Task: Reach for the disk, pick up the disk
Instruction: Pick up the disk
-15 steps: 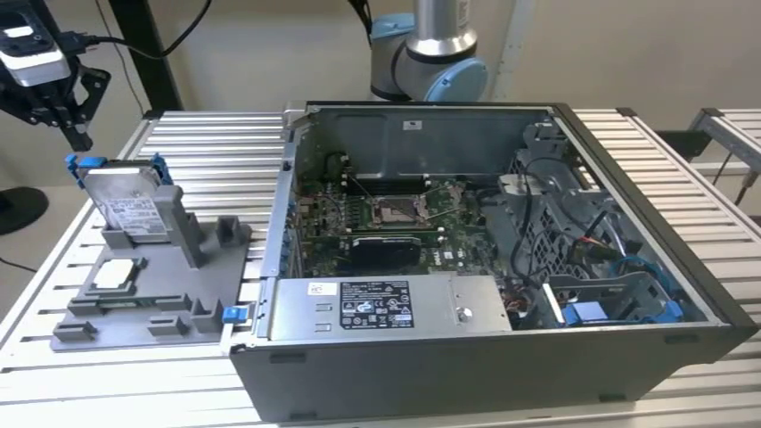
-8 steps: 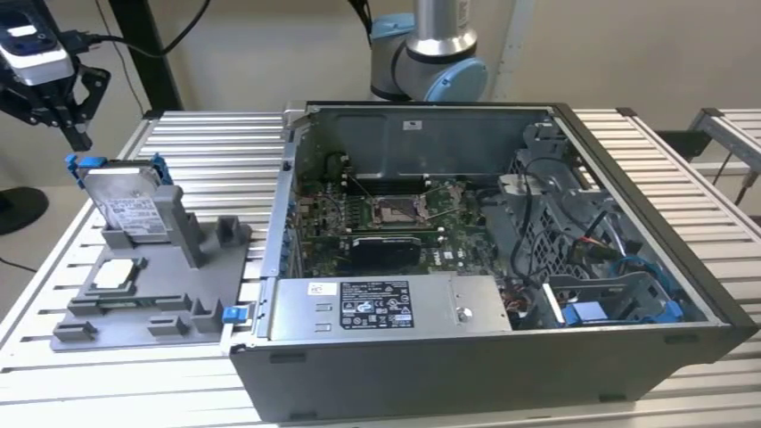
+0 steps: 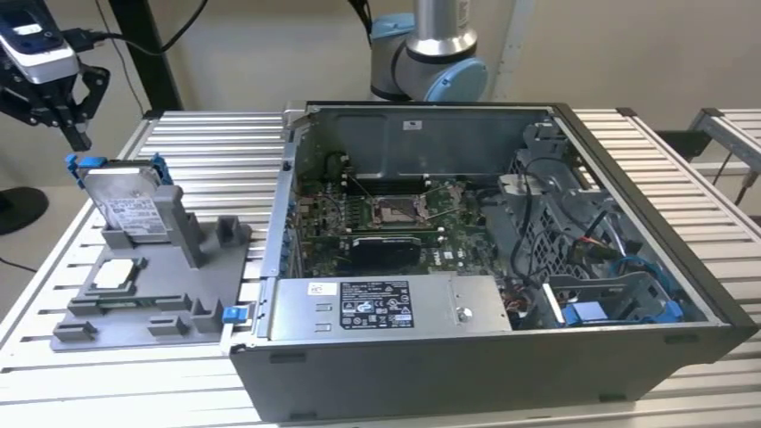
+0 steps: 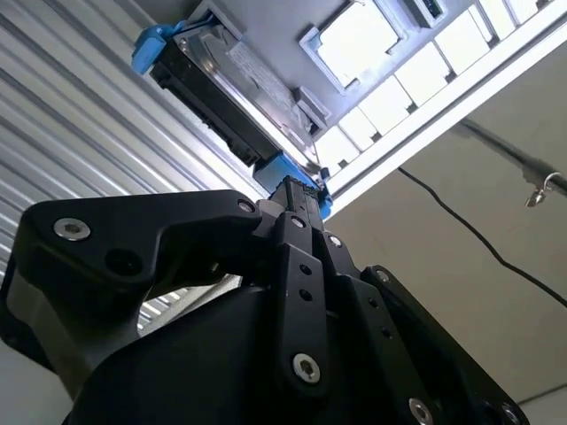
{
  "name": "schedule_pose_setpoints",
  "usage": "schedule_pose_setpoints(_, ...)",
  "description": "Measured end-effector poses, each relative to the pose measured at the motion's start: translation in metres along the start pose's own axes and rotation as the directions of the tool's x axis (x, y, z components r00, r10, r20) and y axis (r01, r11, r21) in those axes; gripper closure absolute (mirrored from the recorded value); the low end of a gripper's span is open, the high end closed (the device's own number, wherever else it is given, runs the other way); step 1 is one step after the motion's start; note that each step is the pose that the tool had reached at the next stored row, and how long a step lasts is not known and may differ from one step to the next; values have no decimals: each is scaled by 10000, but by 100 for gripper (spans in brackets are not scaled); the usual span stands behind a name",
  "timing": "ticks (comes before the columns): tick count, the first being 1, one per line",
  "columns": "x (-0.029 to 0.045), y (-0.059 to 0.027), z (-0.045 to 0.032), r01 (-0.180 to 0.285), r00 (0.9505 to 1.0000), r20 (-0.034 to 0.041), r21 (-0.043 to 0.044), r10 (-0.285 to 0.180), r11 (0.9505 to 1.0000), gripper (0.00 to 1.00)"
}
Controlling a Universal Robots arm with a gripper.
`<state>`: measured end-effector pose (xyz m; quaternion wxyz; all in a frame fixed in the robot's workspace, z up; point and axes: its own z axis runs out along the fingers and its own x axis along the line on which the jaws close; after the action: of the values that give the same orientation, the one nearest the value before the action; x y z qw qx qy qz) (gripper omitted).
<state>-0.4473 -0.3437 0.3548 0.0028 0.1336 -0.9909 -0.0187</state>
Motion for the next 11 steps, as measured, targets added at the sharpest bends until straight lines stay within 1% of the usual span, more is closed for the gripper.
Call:
schedule_pose_setpoints(6, 0, 0, -2, 505, 9987, -20, 4, -505, 9987, 100)
schedule_pose_setpoints(11, 0, 0, -4, 1016, 9948, -41, 5, -1016, 9948, 100)
